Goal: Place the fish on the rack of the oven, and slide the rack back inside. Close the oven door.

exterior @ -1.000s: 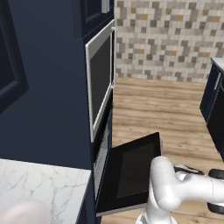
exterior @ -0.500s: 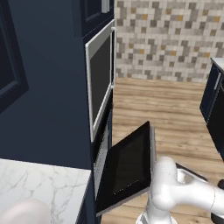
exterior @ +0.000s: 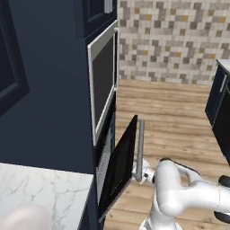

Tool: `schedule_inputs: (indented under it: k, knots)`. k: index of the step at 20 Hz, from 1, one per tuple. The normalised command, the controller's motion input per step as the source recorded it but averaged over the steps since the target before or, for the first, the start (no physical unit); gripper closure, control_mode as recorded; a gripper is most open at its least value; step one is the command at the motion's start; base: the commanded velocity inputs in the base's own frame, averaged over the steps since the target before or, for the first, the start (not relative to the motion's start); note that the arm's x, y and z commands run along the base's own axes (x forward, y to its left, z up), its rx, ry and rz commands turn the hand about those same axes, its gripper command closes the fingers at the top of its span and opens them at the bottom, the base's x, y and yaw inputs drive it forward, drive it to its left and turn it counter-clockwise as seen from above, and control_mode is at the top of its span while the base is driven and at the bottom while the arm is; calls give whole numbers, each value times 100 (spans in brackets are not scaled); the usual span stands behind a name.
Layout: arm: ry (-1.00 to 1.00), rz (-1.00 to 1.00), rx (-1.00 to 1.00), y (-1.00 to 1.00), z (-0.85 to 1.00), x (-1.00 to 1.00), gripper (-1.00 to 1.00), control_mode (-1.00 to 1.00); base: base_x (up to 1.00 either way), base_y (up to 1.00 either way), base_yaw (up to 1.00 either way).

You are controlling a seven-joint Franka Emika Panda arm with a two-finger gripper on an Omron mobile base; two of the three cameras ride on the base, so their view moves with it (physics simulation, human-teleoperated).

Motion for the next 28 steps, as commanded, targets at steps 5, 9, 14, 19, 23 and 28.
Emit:
schedule_inputs:
  k: [5, 9, 14, 19, 23, 28]
  knots:
    - [28, 32, 52, 100, 0, 100, -100, -100, 0, 0, 0]
    - [31, 32, 47, 100, -2, 100, -100, -100, 0, 0, 0]
    - [29, 31, 43, 100, -12, 100, -100, -100, 0, 0, 0]
    - [29, 30, 34, 100, -28, 100, -100, -100, 0, 0, 0]
    - [28, 28, 16, 92, -37, 83, -100, -100, 0, 0, 0]
    - [12, 15, 0, 19, -19, 9, -100, -100, 0, 0, 0]
